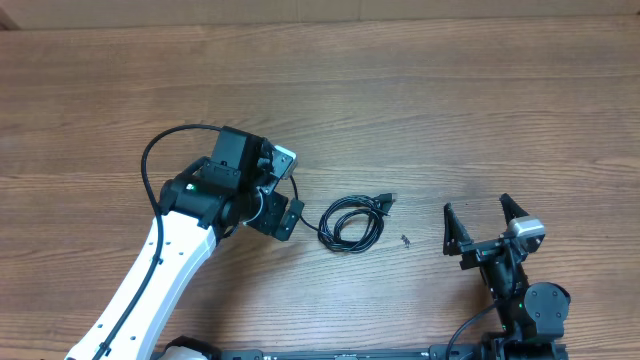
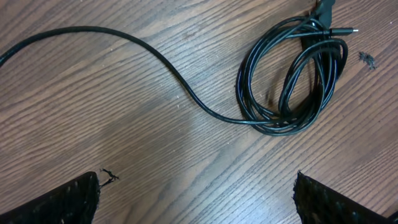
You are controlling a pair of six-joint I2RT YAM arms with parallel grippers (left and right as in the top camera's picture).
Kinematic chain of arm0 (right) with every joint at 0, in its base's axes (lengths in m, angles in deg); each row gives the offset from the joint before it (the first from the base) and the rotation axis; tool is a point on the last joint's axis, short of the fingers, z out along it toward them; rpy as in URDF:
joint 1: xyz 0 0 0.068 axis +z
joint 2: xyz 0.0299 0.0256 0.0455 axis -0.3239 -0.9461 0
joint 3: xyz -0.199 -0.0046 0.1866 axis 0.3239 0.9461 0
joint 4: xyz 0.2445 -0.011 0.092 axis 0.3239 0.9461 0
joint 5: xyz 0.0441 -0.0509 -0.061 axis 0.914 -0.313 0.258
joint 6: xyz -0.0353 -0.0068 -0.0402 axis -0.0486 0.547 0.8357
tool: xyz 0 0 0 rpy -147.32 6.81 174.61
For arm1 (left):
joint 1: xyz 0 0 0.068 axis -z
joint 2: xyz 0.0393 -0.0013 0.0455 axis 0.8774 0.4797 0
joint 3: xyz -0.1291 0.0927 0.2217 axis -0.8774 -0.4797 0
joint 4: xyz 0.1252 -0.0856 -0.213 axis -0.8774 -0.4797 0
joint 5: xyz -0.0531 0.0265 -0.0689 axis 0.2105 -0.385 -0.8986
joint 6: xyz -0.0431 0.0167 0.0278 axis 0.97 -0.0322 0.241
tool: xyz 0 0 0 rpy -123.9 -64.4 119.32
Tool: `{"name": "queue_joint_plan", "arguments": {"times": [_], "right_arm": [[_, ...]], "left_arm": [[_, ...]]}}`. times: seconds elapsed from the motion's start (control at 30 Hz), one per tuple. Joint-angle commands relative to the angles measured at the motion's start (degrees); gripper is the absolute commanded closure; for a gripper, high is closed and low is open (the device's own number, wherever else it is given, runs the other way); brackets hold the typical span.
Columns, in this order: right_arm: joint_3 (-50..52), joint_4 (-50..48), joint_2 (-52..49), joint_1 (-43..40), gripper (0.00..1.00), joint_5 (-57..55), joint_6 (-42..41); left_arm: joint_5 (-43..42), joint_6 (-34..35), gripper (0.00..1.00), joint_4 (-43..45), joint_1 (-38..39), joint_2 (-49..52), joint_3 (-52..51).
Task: Untangle cables
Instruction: 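Move the left gripper forward over the coiled black cable bundle, then lower the open left gripper onto the coiled black cables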
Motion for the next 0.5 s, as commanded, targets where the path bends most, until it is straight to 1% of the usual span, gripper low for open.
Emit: {"name": "queue_joint_plan", "arguments": {"times": [0.0,0.47], "right_arm": [[0.61,-0.28,0.52,-0.15,0.0,-0.15,-0.46],[0.61,-0.26,0.52,-0.15,0.0,-0.15,-0.46]], "left_arm": [[-0.09,0.42,0.0,0.52,0.2,0.46,1.51],[-0.07,0.39,0.01,4.0,0.2,0.46,1.51]]}}
